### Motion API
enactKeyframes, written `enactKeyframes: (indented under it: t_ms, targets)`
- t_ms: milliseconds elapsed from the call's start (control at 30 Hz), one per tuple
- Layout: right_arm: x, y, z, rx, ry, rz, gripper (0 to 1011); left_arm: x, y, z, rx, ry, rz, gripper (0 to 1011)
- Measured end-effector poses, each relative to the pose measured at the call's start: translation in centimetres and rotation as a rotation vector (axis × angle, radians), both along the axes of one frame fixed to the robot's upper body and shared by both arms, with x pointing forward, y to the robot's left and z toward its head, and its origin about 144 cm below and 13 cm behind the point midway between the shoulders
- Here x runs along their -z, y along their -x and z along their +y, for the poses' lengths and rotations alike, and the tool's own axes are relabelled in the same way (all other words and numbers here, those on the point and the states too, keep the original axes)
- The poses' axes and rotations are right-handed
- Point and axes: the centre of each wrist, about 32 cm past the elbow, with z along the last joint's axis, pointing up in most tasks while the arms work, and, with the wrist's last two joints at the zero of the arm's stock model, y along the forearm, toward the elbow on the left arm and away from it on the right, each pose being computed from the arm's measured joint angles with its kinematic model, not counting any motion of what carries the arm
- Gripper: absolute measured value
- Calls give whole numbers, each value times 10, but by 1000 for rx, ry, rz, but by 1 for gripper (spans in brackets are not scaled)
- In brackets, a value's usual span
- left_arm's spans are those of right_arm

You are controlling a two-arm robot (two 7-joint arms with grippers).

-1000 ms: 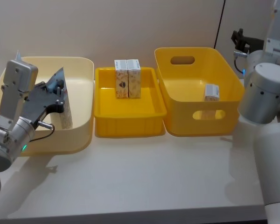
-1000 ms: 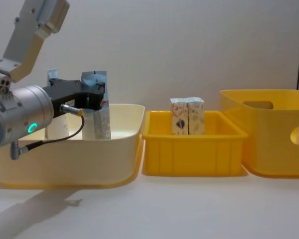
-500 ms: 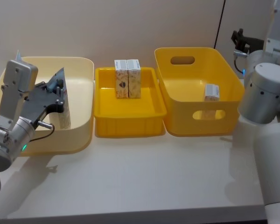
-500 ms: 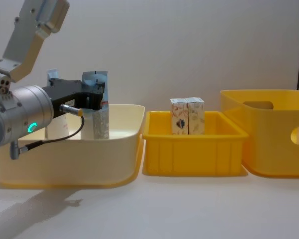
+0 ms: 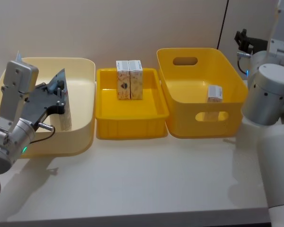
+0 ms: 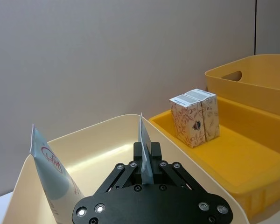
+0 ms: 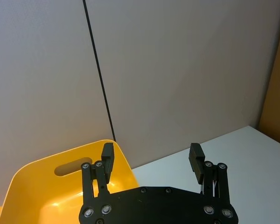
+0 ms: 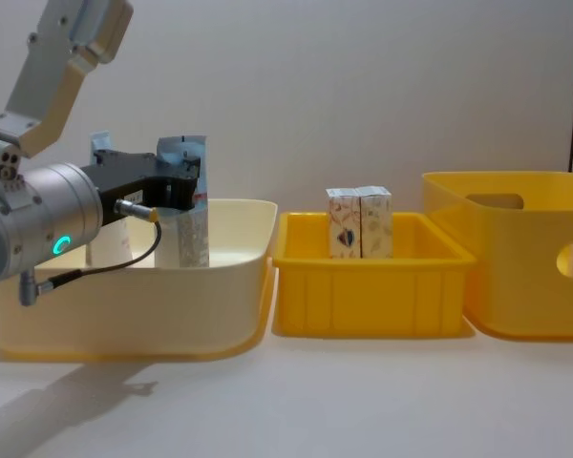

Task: Bimanual collaborative sorting of washing and personal care products

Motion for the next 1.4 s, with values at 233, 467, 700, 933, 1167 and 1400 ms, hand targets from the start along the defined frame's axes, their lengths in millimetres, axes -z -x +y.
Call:
enactKeyframes:
  t_ms: [233, 467, 700, 933, 1167, 1400]
  targets:
    - [0, 0, 0, 0, 0, 0, 1001, -7, -2, 3, -6, -29, -25, 94]
    - [0, 0, 0, 0, 0, 0, 1001, -23, -7, 8, -14, -61, -91, 93]
    - [0, 0, 0, 0, 0, 0, 1001, -41, -14, 12, -22, -84, -164, 93]
    - [0, 0, 0, 0, 0, 0, 1001, -57, -20, 15, -27, -87, -221, 94]
    - [0, 0, 0, 0, 0, 0, 1001, -74, -28, 19, -18, -80, -268, 93]
    - [0, 0, 0, -26, 6, -10, 1001, -92, -39, 24, 22, -60, -300, 93]
